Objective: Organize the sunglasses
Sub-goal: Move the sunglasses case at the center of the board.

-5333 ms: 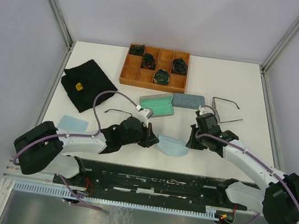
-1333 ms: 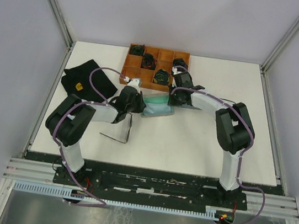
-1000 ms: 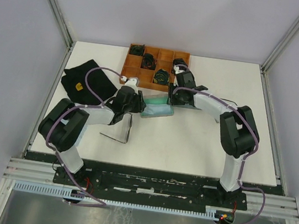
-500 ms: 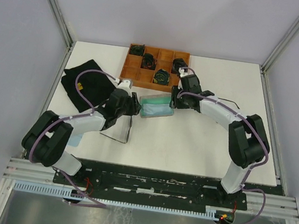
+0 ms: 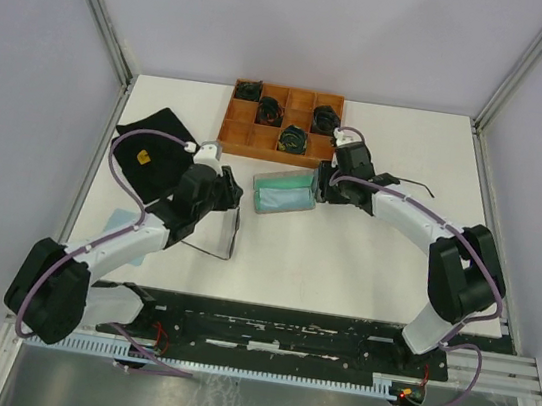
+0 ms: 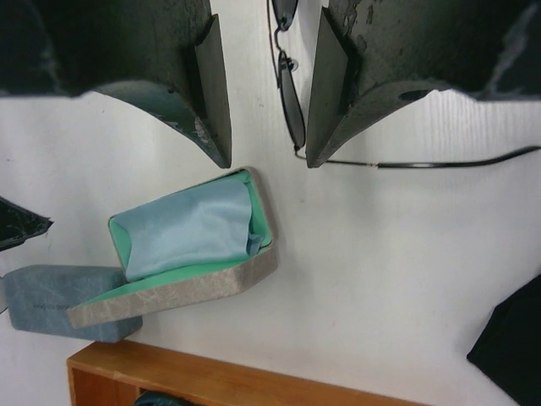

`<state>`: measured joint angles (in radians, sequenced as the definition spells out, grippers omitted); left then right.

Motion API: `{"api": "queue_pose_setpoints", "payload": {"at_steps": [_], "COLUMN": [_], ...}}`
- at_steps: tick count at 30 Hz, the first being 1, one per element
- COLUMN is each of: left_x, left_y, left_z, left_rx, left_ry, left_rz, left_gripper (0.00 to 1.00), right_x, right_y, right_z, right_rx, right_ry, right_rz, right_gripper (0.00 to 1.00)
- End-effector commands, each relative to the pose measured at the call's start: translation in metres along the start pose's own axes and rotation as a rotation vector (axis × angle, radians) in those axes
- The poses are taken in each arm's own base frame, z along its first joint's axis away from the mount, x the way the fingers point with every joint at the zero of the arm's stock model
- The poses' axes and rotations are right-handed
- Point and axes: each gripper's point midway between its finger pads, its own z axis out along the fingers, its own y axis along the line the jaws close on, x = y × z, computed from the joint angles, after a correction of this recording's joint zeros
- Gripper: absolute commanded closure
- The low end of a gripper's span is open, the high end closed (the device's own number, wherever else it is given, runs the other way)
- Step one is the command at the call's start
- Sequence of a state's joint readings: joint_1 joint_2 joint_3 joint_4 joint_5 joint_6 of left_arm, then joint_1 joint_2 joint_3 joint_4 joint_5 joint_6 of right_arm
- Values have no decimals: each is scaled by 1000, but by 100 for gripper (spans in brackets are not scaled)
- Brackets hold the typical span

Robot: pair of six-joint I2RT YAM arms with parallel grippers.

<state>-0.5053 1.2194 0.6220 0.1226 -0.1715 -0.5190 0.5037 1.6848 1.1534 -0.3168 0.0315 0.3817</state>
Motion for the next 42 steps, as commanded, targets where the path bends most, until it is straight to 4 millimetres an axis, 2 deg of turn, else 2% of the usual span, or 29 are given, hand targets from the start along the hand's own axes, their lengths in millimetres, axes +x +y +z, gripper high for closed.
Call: {"api": "queue_pose_setpoints", "payload": {"at_steps": [1, 10, 23, 28, 38, 42], "left_x": [1, 1, 3, 5, 4, 5], "left_y": [14, 22, 21, 21, 19, 20], "left_z": [-13, -33, -31, -30, -30, -31], "left_rx": [-55, -61, -59, -58, -49, -49], "left_ry": [-12, -42, -30, -23, -25, -24], "left_rz": [-27, -50, -37, -34, -30, -30], "left_gripper": [52, 52, 52, 52, 53, 53], "right_x": [-16, -22, -20, -14, 8, 12], "right_y": [-1, 3, 12, 14, 7, 5], "right_z": [-13, -2, 44, 58, 67, 63], "right_rx": [11, 2, -21, -30, -4, 0], "right_ry": [-55, -27, 61, 98, 165, 167], "right_rz": [17, -14, -48, -46, -42, -42], "right_gripper": [45, 46, 50, 51, 64, 74]}}
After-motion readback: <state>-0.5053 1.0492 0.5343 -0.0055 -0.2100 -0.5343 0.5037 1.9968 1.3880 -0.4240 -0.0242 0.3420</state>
